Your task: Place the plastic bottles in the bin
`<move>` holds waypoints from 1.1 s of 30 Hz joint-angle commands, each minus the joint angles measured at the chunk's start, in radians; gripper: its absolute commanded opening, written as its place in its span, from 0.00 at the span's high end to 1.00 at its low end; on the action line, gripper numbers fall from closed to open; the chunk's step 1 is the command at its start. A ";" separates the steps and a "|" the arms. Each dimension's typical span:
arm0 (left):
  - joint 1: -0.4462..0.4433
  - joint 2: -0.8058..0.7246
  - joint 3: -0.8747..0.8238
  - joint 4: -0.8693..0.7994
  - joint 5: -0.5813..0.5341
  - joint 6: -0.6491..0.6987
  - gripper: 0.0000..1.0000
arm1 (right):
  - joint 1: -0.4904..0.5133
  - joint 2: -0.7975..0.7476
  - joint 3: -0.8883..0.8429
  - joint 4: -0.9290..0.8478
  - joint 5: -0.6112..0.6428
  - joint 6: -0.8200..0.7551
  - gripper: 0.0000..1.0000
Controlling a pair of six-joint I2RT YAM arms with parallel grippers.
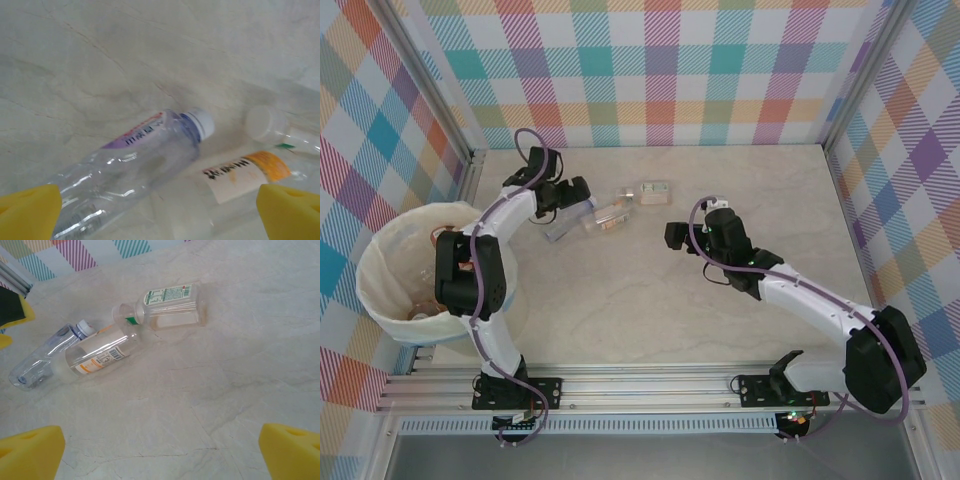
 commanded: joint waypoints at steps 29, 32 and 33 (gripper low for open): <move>-0.080 0.081 -0.111 -0.098 -0.085 0.142 0.05 | -0.003 0.068 0.051 0.006 -0.008 0.024 0.00; -0.076 0.101 -0.098 -0.068 -0.118 0.118 0.06 | -0.003 0.065 0.051 0.000 -0.005 0.019 0.00; -0.071 0.112 -0.083 -0.065 -0.124 0.104 0.07 | -0.003 0.062 0.050 -0.003 -0.002 0.019 0.00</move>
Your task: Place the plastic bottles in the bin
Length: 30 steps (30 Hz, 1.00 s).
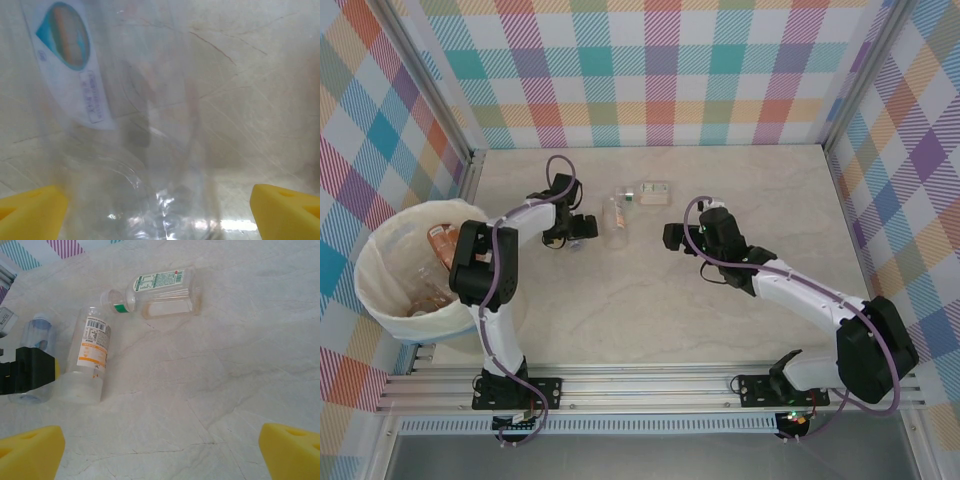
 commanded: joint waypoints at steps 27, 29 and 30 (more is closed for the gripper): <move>-0.013 -0.070 0.030 0.015 0.053 -0.028 0.58 | -0.003 -0.062 0.004 0.034 0.014 -0.025 0.00; -0.019 -0.097 0.023 0.019 0.058 -0.029 0.60 | -0.003 -0.065 -0.001 0.045 0.010 -0.026 0.00; -0.023 -0.114 0.018 0.021 0.061 -0.029 0.61 | -0.003 -0.067 -0.007 0.057 0.005 -0.029 0.00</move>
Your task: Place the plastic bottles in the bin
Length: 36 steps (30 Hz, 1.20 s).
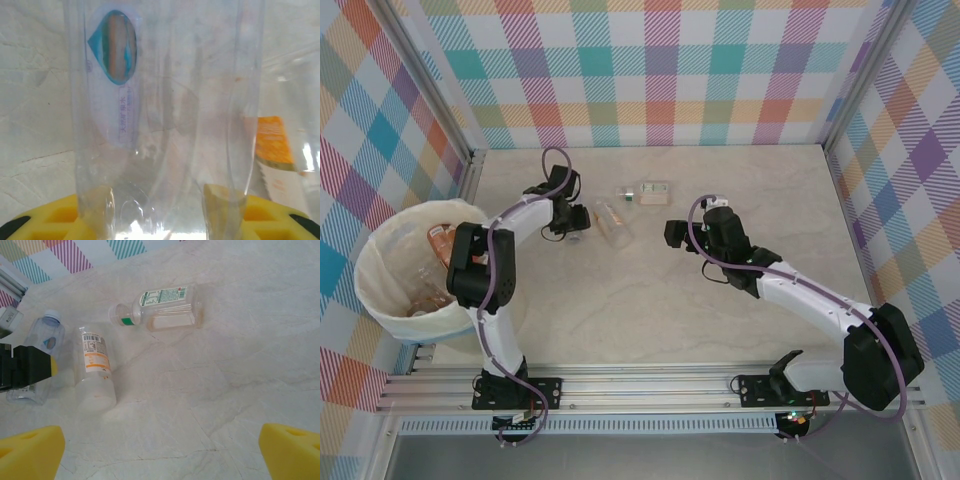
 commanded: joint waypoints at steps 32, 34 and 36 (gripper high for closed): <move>-0.041 -0.656 0.185 -0.221 0.132 0.012 0.63 | 0.068 0.184 0.147 0.313 -0.354 -0.233 0.00; -0.037 -0.679 0.201 -0.257 0.032 0.037 0.63 | 0.066 0.199 0.151 0.334 -0.359 -0.240 0.00; -0.026 -0.695 0.210 -0.285 -0.059 0.041 0.63 | 0.068 0.210 0.156 0.347 -0.371 -0.252 0.00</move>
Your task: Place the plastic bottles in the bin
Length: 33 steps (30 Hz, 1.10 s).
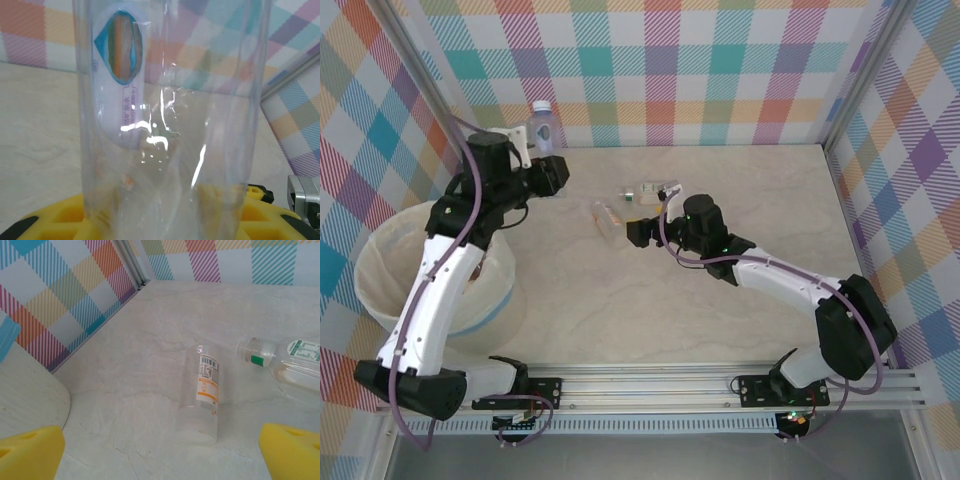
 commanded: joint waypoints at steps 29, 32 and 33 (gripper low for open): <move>0.254 -0.238 -0.233 -0.215 -0.548 -0.326 0.51 | 0.005 0.092 0.127 -0.008 -0.027 -0.031 0.00; 0.254 -0.251 -0.247 -0.201 -0.560 -0.353 0.00 | 0.004 0.089 0.126 -0.021 -0.015 -0.025 0.00; 0.256 -0.250 -0.242 -0.203 -0.560 -0.349 0.00 | 0.004 0.087 0.124 -0.023 -0.011 -0.024 0.00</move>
